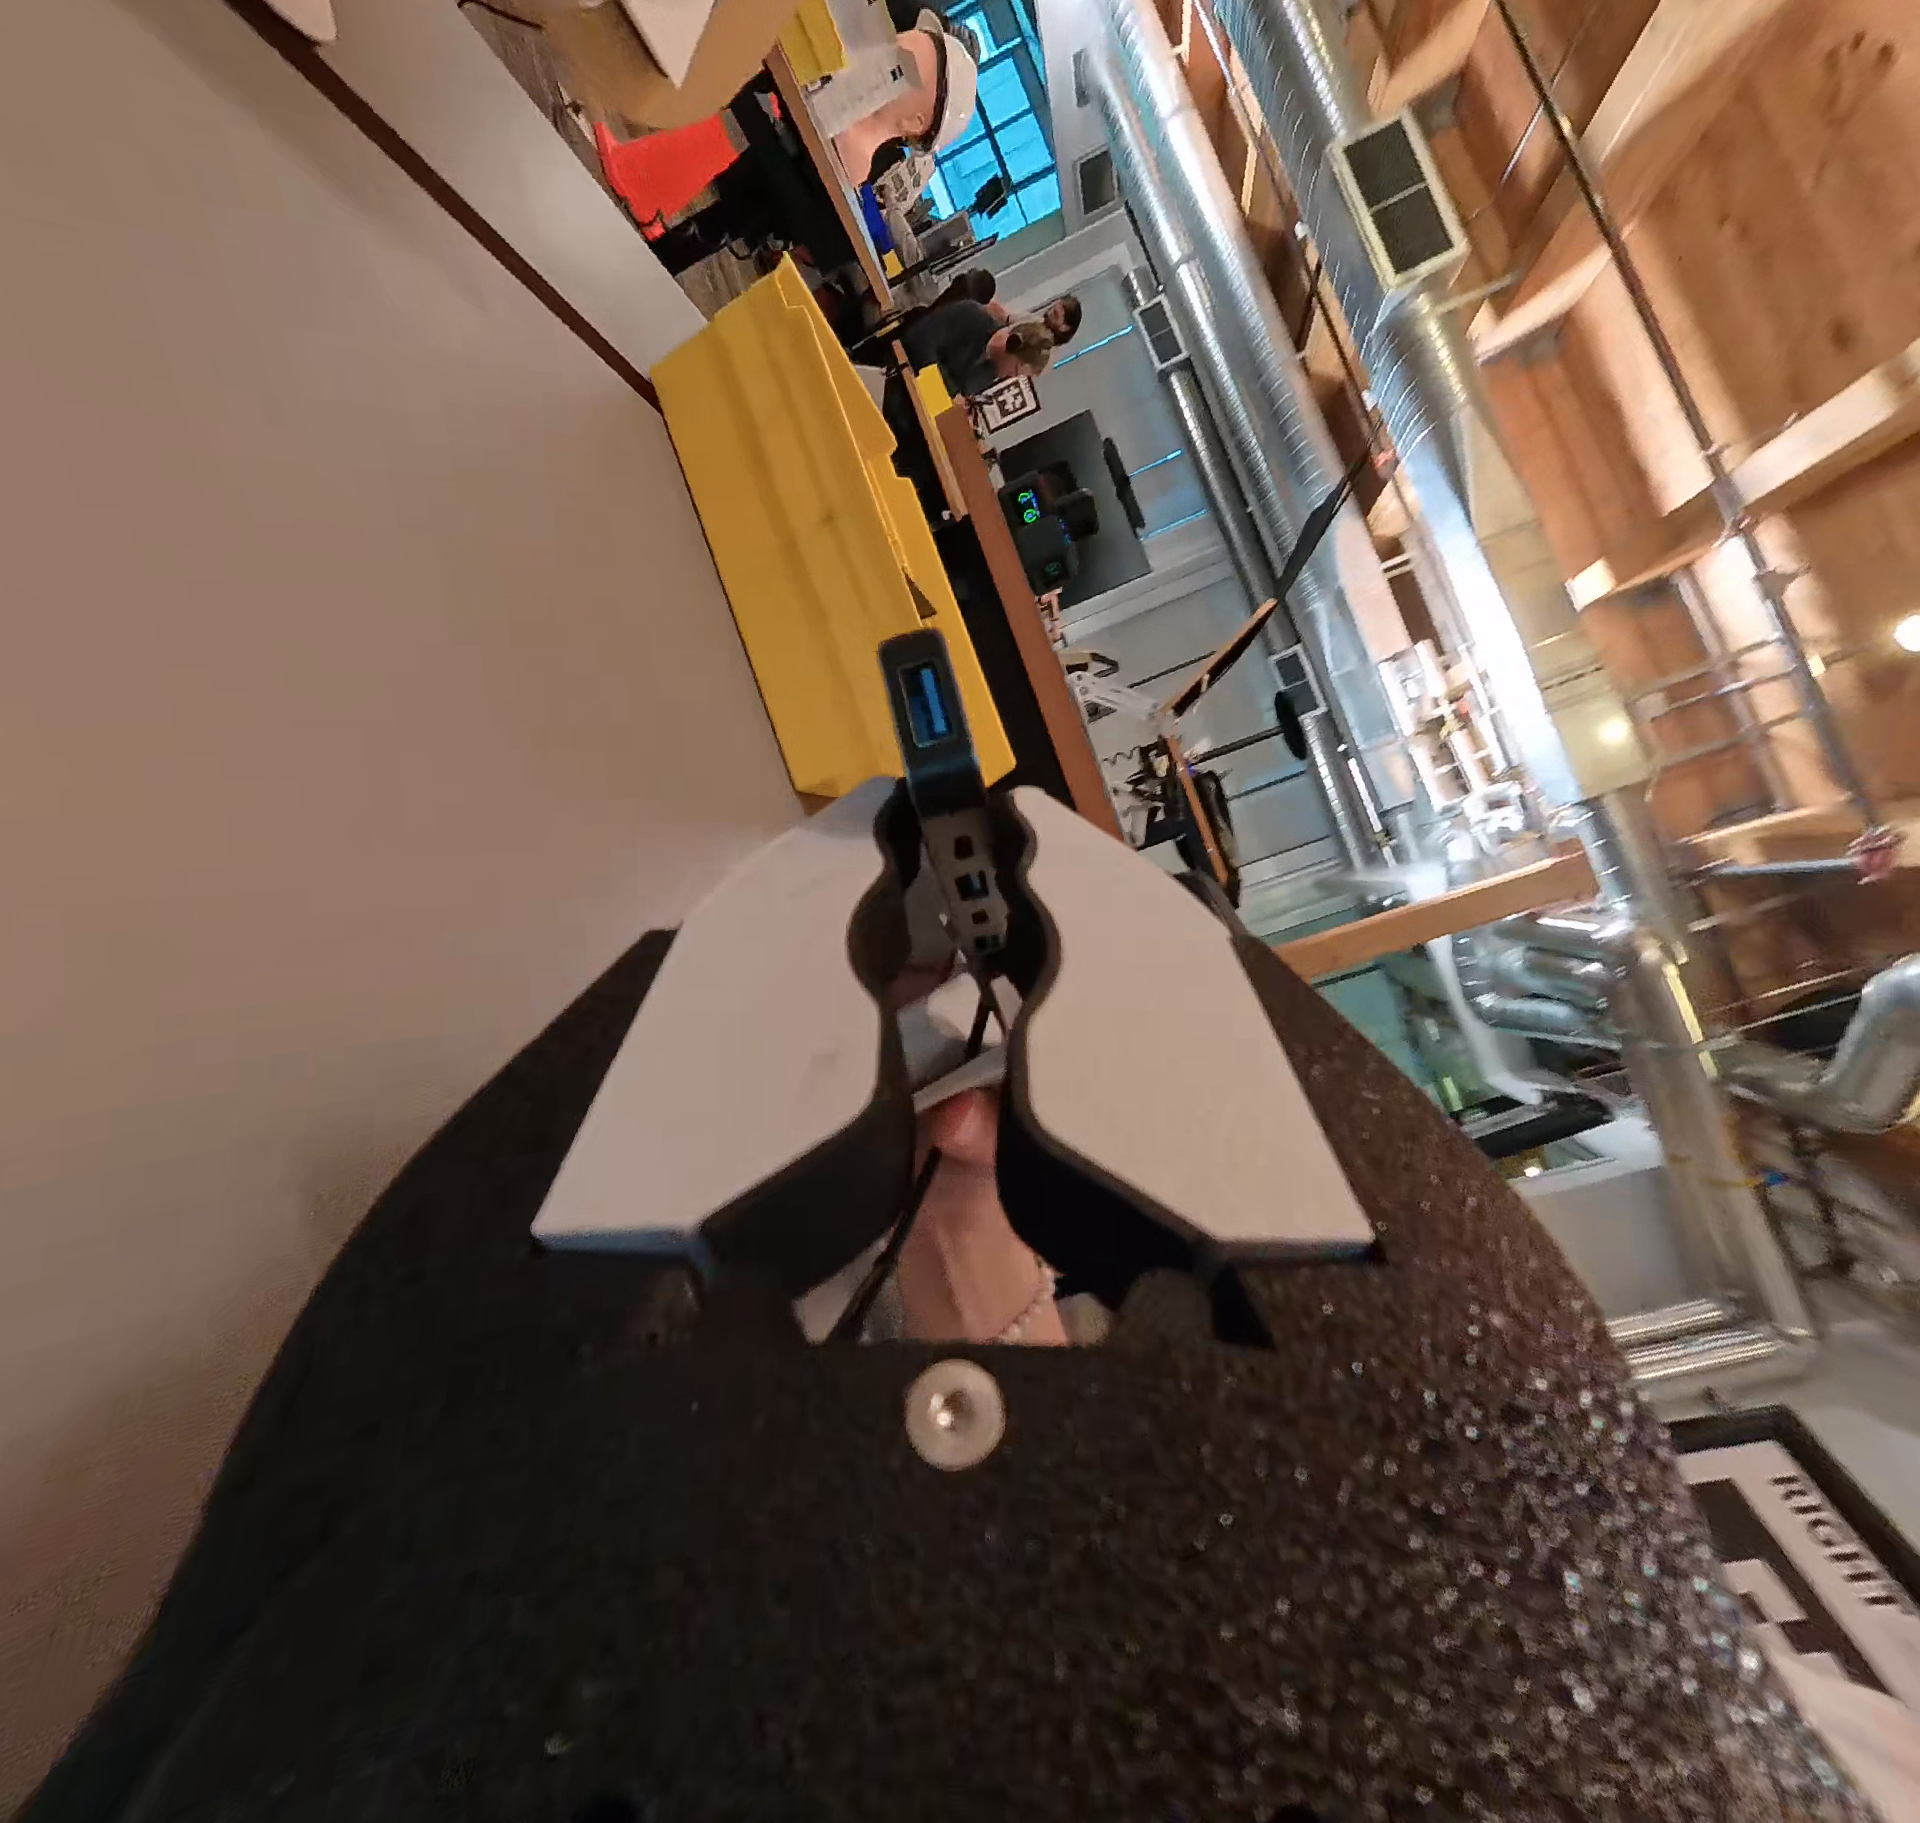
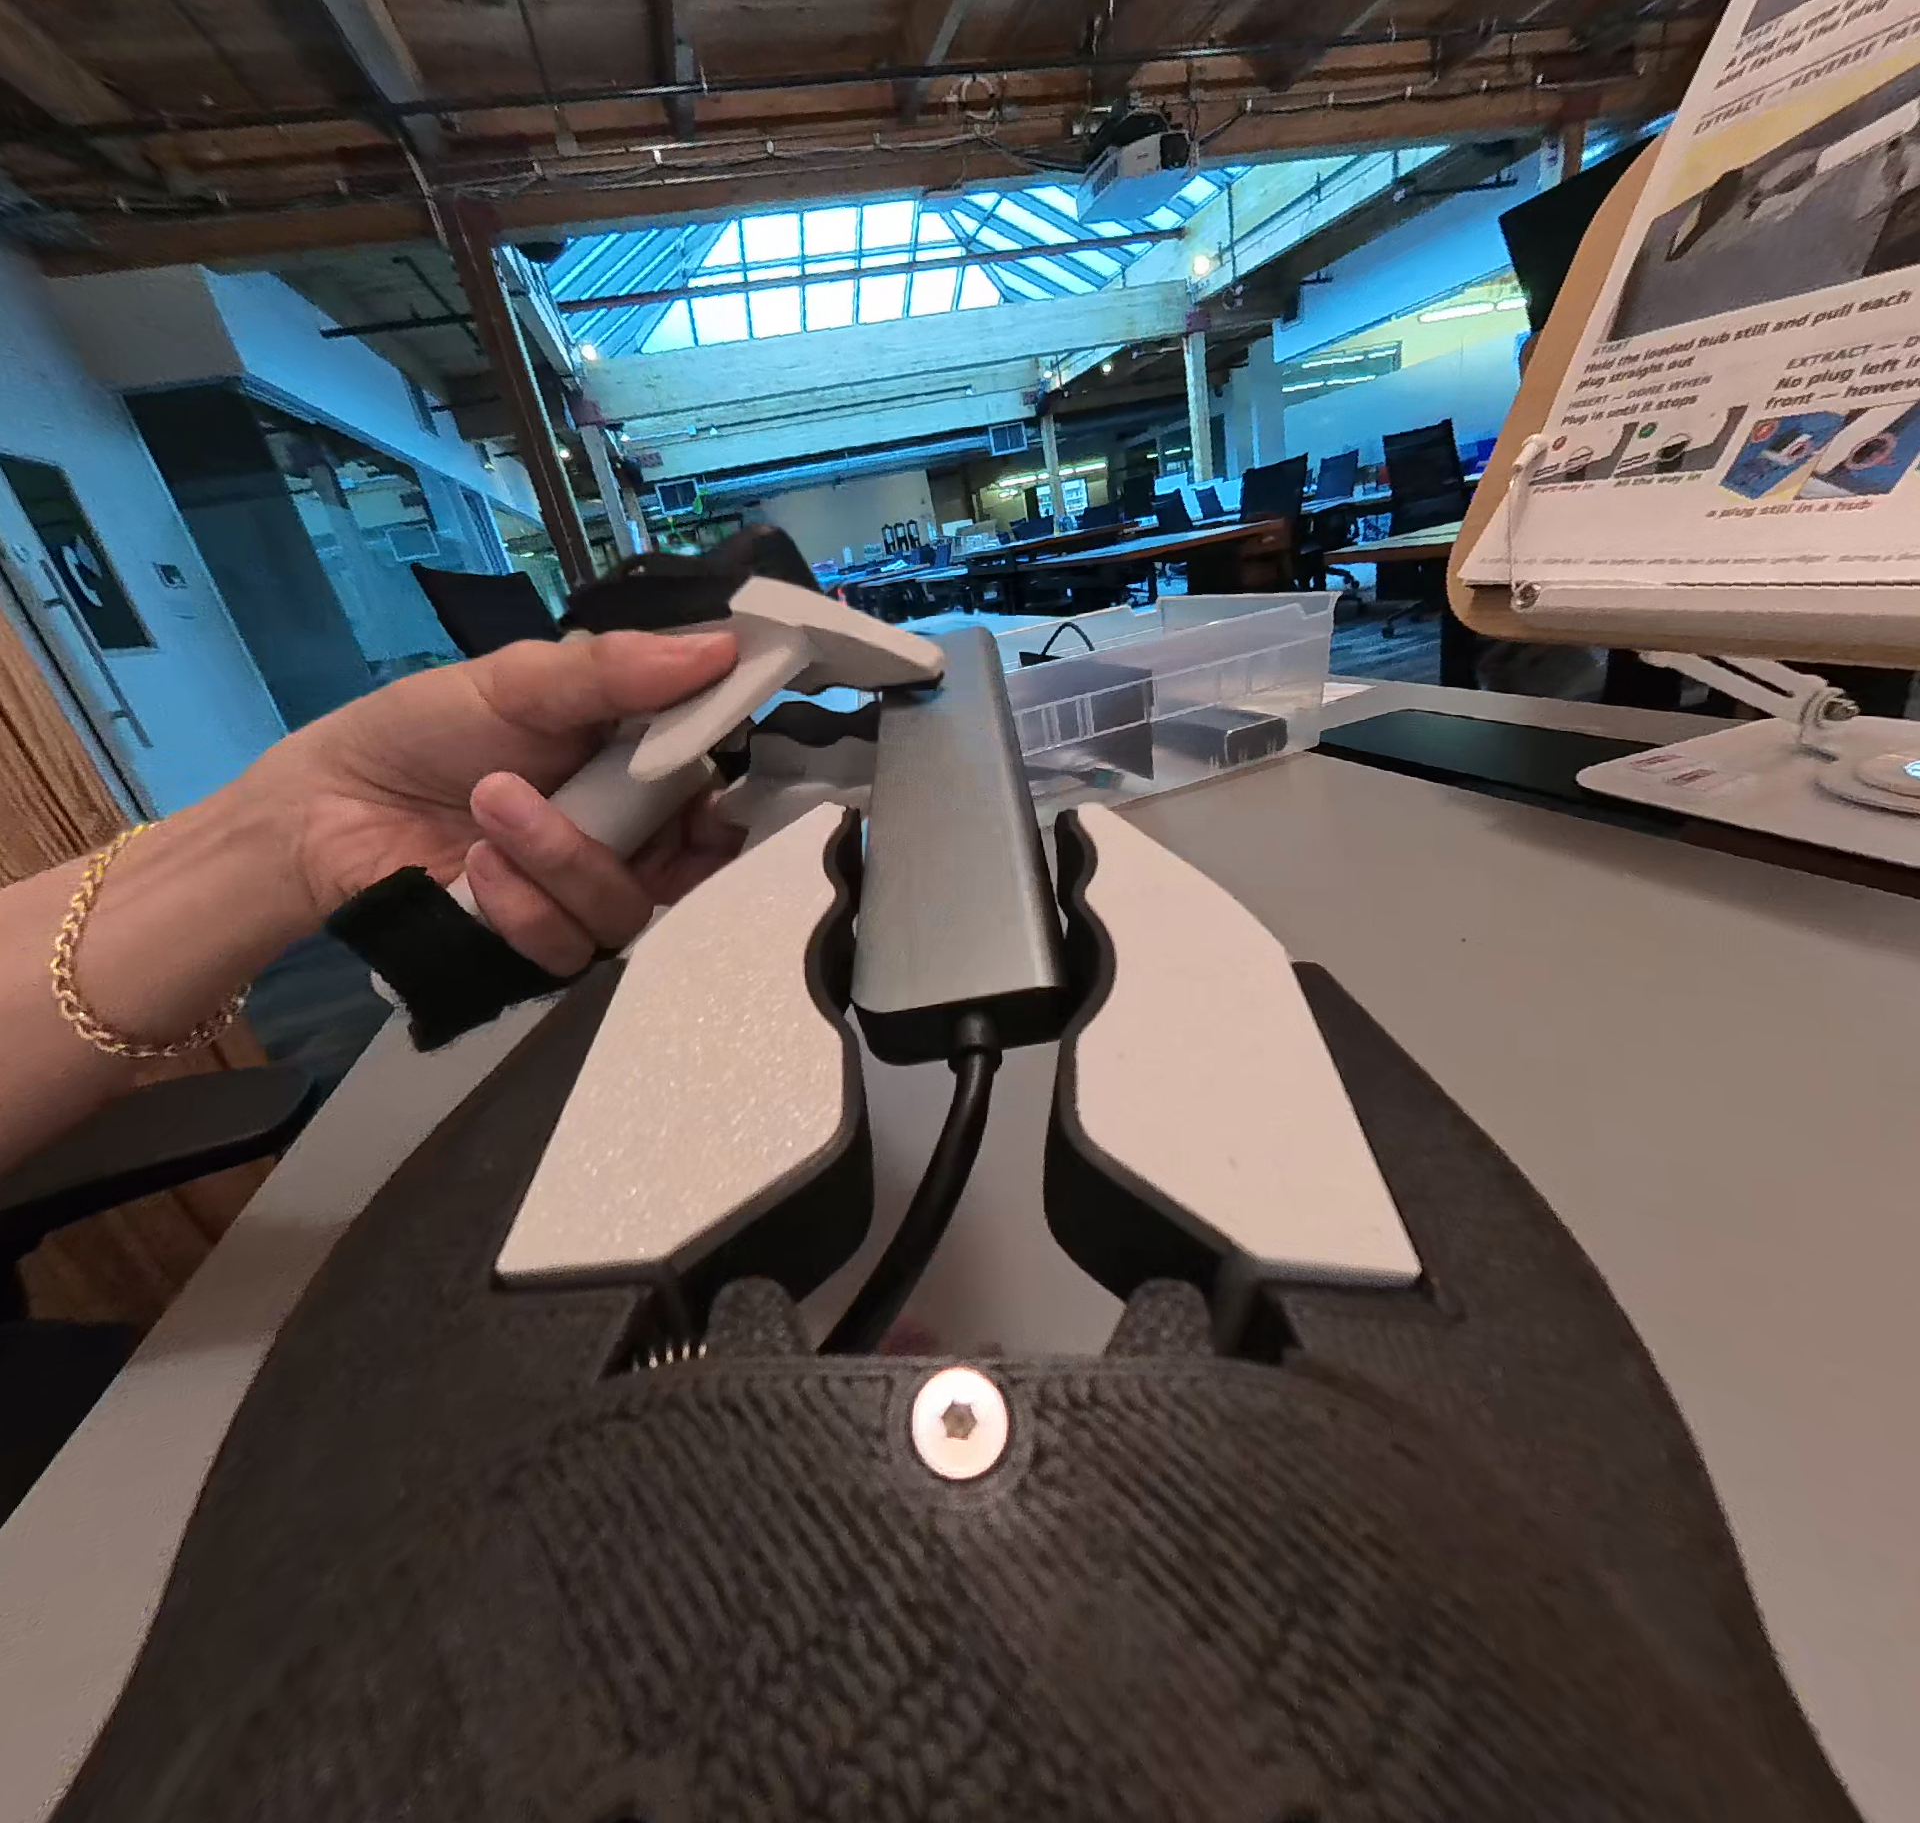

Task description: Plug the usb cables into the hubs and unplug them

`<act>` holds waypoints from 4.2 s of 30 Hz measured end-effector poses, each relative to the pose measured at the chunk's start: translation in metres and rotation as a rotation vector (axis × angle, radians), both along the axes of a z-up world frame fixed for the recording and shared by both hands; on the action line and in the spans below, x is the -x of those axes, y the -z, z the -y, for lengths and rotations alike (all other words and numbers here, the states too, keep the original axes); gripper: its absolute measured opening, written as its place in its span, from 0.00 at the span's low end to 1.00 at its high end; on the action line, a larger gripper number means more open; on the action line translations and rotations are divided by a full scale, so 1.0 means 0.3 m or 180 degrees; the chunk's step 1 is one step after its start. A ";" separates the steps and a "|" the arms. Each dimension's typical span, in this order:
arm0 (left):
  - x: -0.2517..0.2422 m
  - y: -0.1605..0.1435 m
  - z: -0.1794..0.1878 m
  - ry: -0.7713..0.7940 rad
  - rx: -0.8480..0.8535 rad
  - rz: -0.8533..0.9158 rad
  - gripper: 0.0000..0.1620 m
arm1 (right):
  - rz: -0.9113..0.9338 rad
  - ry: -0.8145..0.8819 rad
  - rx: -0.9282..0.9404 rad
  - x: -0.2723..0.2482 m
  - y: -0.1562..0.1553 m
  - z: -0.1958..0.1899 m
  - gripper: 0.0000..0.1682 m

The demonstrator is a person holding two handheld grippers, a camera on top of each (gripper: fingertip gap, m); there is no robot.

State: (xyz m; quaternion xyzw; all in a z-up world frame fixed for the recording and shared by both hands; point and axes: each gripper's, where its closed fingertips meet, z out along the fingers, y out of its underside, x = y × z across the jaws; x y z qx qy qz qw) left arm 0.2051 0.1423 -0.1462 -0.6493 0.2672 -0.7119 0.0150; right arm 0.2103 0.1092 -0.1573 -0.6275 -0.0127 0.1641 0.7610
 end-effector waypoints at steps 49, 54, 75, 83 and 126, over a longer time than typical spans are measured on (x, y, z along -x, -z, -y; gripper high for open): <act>0.426 0.322 -1.135 0.1333 -0.4681 -0.2794 0.09 | -0.0404 0.0301 -0.0177 -0.116 -0.014 0.030 0.21; 0.419 0.327 -1.143 0.1321 -0.4390 -0.2833 0.04 | -0.0316 0.0314 -0.0161 -0.106 -0.013 0.028 0.21; 0.395 0.066 -1.147 0.0717 -0.4967 -0.2711 0.04 | -0.0290 0.0291 -0.0172 -0.100 -0.015 0.029 0.21; 0.273 -0.076 -1.179 -0.0058 -0.4878 -0.2134 0.03 | -0.0239 0.0303 -0.0154 -0.094 -0.013 0.027 0.21; 0.604 0.158 -0.951 0.1890 -0.4529 -0.1934 0.03 | -0.0110 0.0280 -0.0061 -0.075 -0.005 0.013 0.21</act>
